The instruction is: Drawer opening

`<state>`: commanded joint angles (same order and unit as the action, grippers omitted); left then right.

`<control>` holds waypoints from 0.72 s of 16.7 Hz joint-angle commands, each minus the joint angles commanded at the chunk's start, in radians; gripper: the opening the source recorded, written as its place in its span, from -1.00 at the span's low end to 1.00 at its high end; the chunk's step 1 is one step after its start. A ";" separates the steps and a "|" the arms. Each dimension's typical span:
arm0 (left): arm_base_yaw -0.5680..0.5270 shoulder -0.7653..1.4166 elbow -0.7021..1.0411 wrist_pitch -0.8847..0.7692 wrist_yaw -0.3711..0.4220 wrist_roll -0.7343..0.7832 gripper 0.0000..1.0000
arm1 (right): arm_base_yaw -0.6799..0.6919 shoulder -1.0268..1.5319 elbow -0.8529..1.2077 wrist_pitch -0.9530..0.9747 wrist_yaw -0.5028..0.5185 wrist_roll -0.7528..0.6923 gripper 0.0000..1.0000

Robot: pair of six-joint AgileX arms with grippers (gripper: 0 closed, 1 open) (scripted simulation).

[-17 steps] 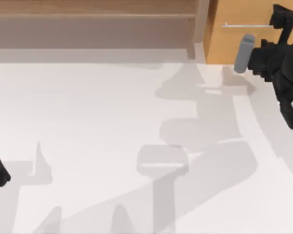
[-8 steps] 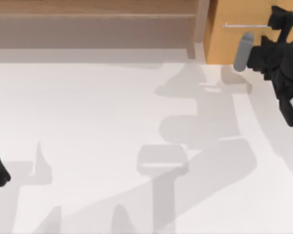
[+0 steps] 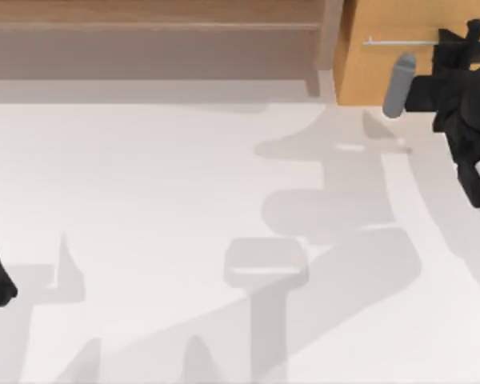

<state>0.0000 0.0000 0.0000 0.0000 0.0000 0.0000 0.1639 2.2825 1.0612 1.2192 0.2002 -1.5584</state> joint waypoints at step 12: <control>0.000 0.000 0.000 0.000 0.000 0.000 1.00 | 0.006 -0.013 -0.018 0.013 0.005 0.004 -1.00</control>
<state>0.0000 0.0000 0.0000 0.0000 0.0000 0.0000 0.1703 2.2693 1.0430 1.2321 0.2051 -1.5543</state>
